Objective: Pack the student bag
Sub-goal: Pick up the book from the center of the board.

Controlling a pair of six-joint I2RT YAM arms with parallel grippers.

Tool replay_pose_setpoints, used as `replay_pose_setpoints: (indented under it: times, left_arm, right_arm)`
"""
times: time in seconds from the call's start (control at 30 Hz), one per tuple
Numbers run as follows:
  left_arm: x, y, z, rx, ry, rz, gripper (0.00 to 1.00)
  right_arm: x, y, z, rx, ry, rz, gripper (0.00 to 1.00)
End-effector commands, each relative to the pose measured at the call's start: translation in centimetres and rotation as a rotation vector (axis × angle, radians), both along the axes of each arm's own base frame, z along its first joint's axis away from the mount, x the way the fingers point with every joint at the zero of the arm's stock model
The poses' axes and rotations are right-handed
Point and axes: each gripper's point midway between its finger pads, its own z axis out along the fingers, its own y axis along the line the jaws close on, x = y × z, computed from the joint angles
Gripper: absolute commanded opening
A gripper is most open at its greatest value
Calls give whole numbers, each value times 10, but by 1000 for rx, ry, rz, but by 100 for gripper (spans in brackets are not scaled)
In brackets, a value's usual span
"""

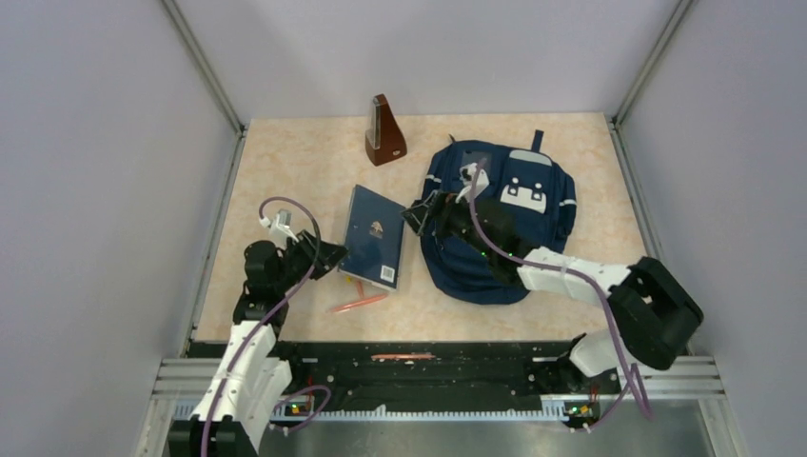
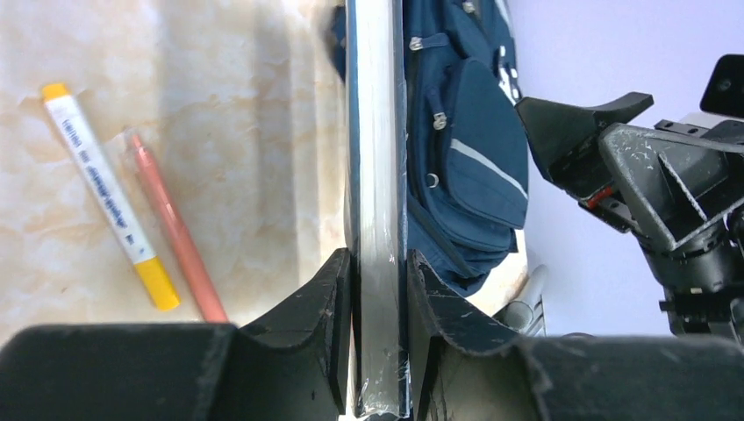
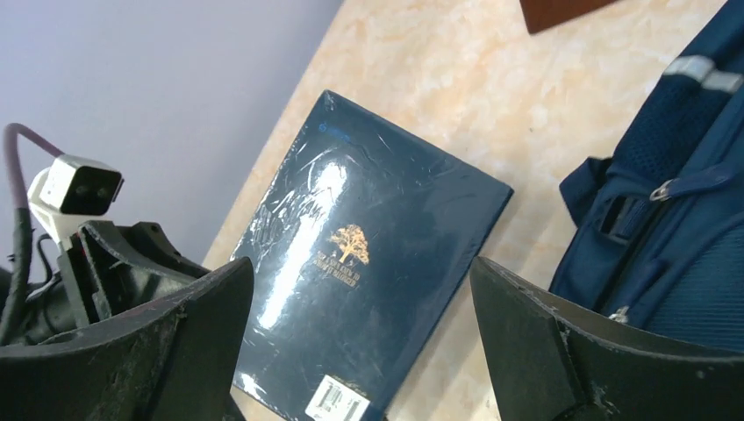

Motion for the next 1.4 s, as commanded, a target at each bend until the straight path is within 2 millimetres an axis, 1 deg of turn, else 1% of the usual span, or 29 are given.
replay_pose_setpoints:
  times: [0.0,0.03,0.07,0.13,0.3,0.43,0.57,0.7,0.77,0.87,1.0,1.17,1.27,1.37]
  left_arm:
    - [4,-10,108,-19,-402,-80,0]
    - [4,-10,112,-26,-402,-73,0]
    - [3,-9,117,-30,-413,-71,0]
    - [0,-11,129,-52,-435,-76,0]
    - [-9,-14,158,-122,-494,-84,0]
    - [-13,-13,175,-169,-514,-74,0]
    - [-13,-12,178,-208,-499,-60,0]
    - [-12,-9,180,-249,-496,-27,0]
    - [-11,-8,180,-255,-493,-21,0]
    - [-10,-8,177,-270,-480,-17,0]
    - [-13,-9,179,-300,-483,-30,0]
    - [-18,-10,188,-321,-497,-40,0]
    - [-20,-11,190,-332,-495,-48,0]
    - [-21,-12,187,-338,-485,-52,0]
  right_arm:
    - [-19,-18,20,24,-38,106,92]
    - [-19,-25,21,49,-34,92,94]
    - [-22,-30,27,88,-45,88,96]
    - [-31,-35,34,161,-69,108,97]
    - [-48,-29,47,282,-70,189,97]
    - [-54,-23,39,356,-6,226,96]
    - [-60,-17,29,417,58,246,94]
    - [-64,-6,15,422,111,230,93]
    - [-67,-1,12,423,122,219,93]
    - [-69,8,14,441,124,225,93]
    - [-64,17,29,495,81,246,93]
    - [-59,33,58,570,11,308,93]
    - [-62,35,82,654,-58,356,93]
    - [-64,33,102,685,-119,371,93]
